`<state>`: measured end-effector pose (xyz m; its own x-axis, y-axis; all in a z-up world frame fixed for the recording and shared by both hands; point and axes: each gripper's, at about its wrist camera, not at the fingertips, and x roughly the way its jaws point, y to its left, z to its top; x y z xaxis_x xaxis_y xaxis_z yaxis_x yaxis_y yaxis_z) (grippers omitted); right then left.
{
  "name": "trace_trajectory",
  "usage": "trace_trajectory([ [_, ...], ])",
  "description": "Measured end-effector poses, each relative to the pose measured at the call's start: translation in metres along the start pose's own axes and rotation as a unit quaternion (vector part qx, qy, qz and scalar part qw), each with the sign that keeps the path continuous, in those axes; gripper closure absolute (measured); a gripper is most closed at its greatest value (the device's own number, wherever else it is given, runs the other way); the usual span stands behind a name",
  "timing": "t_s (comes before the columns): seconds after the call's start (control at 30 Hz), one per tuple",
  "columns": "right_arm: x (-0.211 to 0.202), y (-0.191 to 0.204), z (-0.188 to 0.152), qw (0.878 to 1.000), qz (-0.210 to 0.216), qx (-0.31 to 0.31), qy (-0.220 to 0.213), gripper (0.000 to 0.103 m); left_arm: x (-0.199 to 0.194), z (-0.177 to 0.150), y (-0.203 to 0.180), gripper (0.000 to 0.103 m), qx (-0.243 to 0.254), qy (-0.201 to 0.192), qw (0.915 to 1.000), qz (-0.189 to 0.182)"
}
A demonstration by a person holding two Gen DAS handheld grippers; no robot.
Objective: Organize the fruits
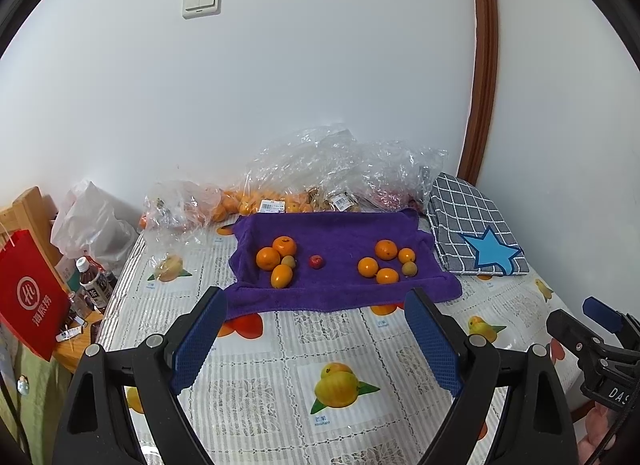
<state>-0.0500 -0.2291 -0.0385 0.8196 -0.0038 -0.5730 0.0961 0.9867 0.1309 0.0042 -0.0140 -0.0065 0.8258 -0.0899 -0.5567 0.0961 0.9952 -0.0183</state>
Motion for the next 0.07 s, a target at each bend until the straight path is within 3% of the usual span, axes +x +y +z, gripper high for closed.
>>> trace_trajectory([
  [0.07,-0.0003,-0.0007,-0.0002,1.0,0.0,0.0,0.0,0.008,0.0,0.0008,-0.0011,0.013,0.002,0.001,1.0,0.001],
])
